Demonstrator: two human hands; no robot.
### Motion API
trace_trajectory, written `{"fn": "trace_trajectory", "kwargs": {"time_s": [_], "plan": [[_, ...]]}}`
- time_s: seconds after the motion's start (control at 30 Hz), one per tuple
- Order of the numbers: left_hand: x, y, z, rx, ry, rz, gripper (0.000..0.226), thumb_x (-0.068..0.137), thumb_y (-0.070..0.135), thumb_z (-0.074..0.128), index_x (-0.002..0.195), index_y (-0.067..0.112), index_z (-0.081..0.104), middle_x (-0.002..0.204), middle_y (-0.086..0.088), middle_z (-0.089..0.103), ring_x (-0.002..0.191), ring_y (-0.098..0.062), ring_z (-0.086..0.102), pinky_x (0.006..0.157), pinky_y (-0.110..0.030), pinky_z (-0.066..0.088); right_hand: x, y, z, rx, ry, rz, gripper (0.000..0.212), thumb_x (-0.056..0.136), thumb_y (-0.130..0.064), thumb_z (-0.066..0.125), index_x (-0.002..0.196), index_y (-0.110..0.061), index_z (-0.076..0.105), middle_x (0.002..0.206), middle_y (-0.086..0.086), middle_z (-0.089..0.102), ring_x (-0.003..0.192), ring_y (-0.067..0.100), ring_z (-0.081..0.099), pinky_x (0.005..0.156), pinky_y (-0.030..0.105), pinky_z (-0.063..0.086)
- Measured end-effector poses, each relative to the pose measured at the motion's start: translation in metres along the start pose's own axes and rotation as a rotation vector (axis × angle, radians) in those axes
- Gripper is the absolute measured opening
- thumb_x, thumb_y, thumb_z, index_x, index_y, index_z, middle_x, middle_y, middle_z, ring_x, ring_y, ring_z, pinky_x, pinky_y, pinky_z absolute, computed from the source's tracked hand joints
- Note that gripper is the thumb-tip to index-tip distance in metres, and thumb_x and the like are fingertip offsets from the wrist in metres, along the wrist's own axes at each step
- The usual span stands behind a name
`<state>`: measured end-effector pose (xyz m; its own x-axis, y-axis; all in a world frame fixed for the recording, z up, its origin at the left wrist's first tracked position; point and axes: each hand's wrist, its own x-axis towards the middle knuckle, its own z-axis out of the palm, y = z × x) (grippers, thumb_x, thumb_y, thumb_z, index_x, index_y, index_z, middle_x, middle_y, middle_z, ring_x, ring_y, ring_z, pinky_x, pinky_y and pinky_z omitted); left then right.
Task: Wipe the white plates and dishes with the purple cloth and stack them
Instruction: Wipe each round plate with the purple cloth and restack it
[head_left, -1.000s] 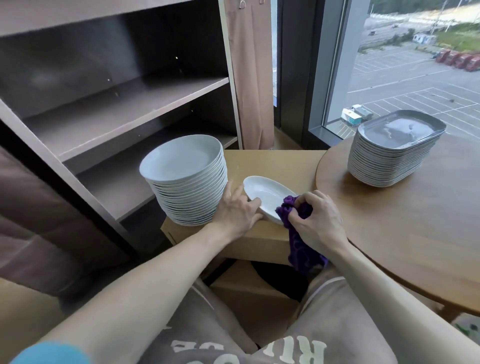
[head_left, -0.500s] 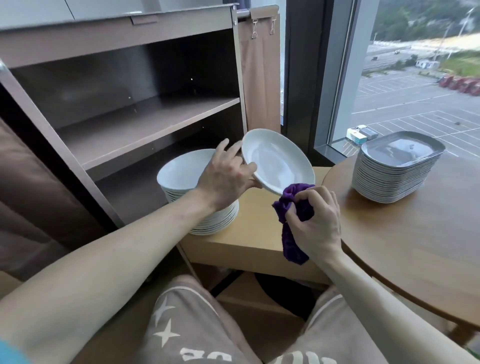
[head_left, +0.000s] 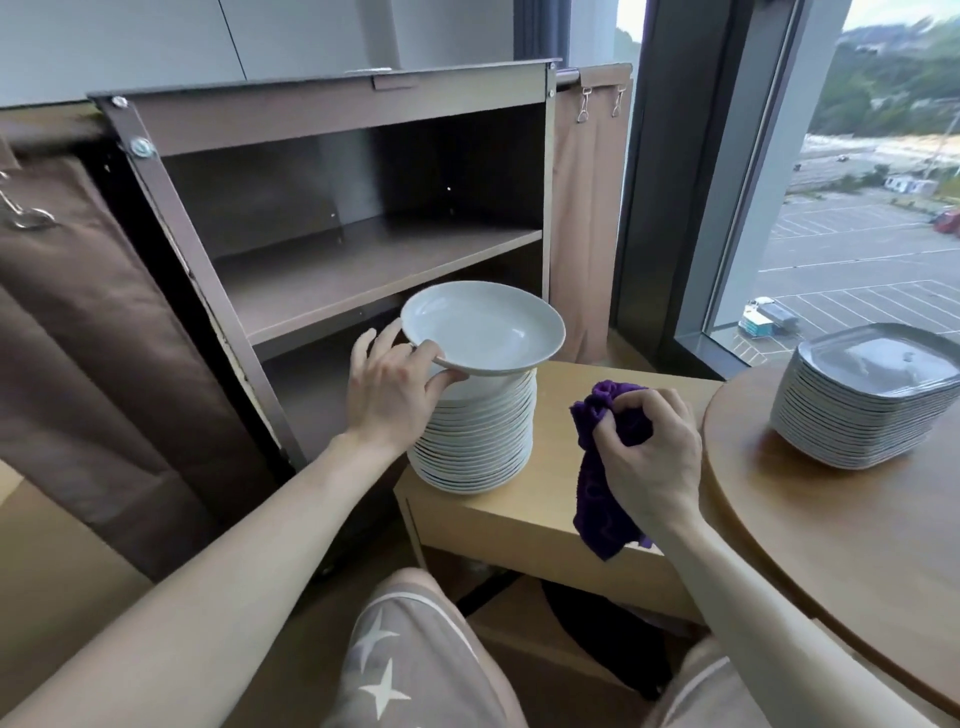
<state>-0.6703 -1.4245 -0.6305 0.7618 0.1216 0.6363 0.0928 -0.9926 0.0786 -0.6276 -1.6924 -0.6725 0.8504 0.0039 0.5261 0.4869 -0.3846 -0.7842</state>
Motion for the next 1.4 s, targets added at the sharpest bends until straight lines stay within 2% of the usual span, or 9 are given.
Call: {"fn": "trace_trajectory", "kwargs": {"time_s": [0.17, 0.4, 0.63, 0.83, 0.97, 1.1, 1.27, 1.33, 1.4], "plan": [[-0.009, -0.014, 0.008, -0.044, -0.027, -0.069, 0.028, 0.091, 0.034, 0.077, 0.097, 0.007, 0.073, 0.092, -0.016, 0.077, 0.125, -0.043, 0.06, 0.11, -0.061, 0.037, -0.009, -0.009, 0.009, -0.004, -0.054, 0.037, 0.01, 0.09, -0.014, 0.075, 0.093, -0.017, 0.066, 0.097, -0.006, 0.058, 0.099, 0.021, 0.054, 0.086, 0.048, 0.053], [-0.012, -0.025, 0.018, -0.008, -0.082, -0.056, 0.024, 0.089, 0.032, 0.077, 0.099, 0.011, 0.072, 0.091, -0.014, 0.077, 0.126, -0.041, 0.06, 0.118, -0.067, 0.02, -0.016, -0.011, 0.02, -0.029, -0.093, 0.08, 0.007, 0.092, -0.015, 0.074, 0.094, -0.014, 0.068, 0.097, -0.005, 0.058, 0.099, 0.022, 0.053, 0.086, 0.044, 0.051], [-0.011, -0.039, 0.024, 0.061, -0.161, -0.079, 0.045, 0.095, 0.056, 0.052, 0.102, 0.015, 0.069, 0.089, -0.011, 0.076, 0.122, -0.04, 0.062, 0.119, -0.066, 0.017, -0.021, 0.012, 0.042, -0.05, -0.088, 0.131, 0.008, 0.09, -0.017, 0.074, 0.088, -0.019, 0.067, 0.092, -0.011, 0.057, 0.095, 0.02, 0.053, 0.082, 0.037, 0.047], [-0.027, -0.042, 0.035, 0.072, -0.139, -0.086, 0.06, 0.1, 0.065, 0.032, 0.131, 0.02, 0.058, 0.108, -0.008, 0.068, 0.118, -0.031, 0.057, 0.115, -0.062, 0.029, -0.03, 0.037, 0.061, -0.076, -0.112, 0.209, 0.012, 0.089, -0.021, 0.072, 0.082, -0.026, 0.064, 0.09, -0.016, 0.057, 0.095, 0.016, 0.052, 0.076, 0.03, 0.039], [-0.042, -0.04, 0.044, 0.059, -0.135, -0.082, 0.063, 0.097, 0.066, 0.033, 0.143, 0.024, 0.043, 0.122, -0.011, 0.058, 0.121, -0.032, 0.048, 0.106, -0.055, 0.039, -0.032, 0.053, 0.07, -0.113, -0.159, 0.256, 0.013, 0.09, -0.024, 0.071, 0.082, -0.029, 0.063, 0.091, -0.015, 0.056, 0.097, 0.017, 0.052, 0.08, 0.031, 0.039], [-0.049, -0.04, 0.05, 0.032, -0.188, -0.168, 0.067, 0.095, 0.069, 0.038, 0.148, 0.03, 0.034, 0.15, -0.022, 0.031, 0.137, -0.039, 0.034, 0.103, -0.056, 0.045, -0.03, 0.066, 0.079, -0.146, -0.201, 0.27, 0.019, 0.089, -0.026, 0.07, 0.077, -0.034, 0.059, 0.089, -0.016, 0.056, 0.096, 0.015, 0.05, 0.081, 0.031, 0.039], [-0.059, -0.052, 0.068, -0.425, -0.218, -0.199, 0.099, 0.085, 0.073, 0.061, 0.16, 0.047, 0.003, 0.169, -0.002, -0.002, 0.154, -0.034, 0.019, 0.113, -0.053, 0.033, -0.023, 0.084, 0.095, -0.2, -0.252, 0.287, 0.014, 0.089, -0.031, 0.069, 0.079, -0.034, 0.059, 0.091, -0.016, 0.055, 0.098, 0.012, 0.047, 0.087, 0.036, 0.044], [-0.071, -0.059, 0.079, -0.676, -0.204, -0.381, 0.124, 0.071, 0.074, 0.077, 0.158, 0.051, -0.008, 0.17, 0.011, -0.006, 0.157, -0.024, 0.012, 0.115, -0.046, 0.023, -0.02, 0.091, 0.103, -0.252, -0.293, 0.275, 0.015, 0.089, -0.033, 0.068, 0.079, -0.035, 0.058, 0.092, -0.017, 0.054, 0.098, 0.012, 0.046, 0.088, 0.038, 0.046], [-0.084, -0.065, 0.091, -0.797, -0.35, -0.618, 0.146, 0.05, 0.081, 0.085, 0.153, 0.054, -0.015, 0.17, 0.014, -0.003, 0.157, -0.021, 0.01, 0.12, -0.048, 0.02, -0.018, 0.099, 0.111, -0.322, -0.362, 0.236, 0.012, 0.089, -0.035, 0.066, 0.081, -0.034, 0.057, 0.094, -0.018, 0.052, 0.099, 0.013, 0.046, 0.09, 0.04, 0.045]]}}
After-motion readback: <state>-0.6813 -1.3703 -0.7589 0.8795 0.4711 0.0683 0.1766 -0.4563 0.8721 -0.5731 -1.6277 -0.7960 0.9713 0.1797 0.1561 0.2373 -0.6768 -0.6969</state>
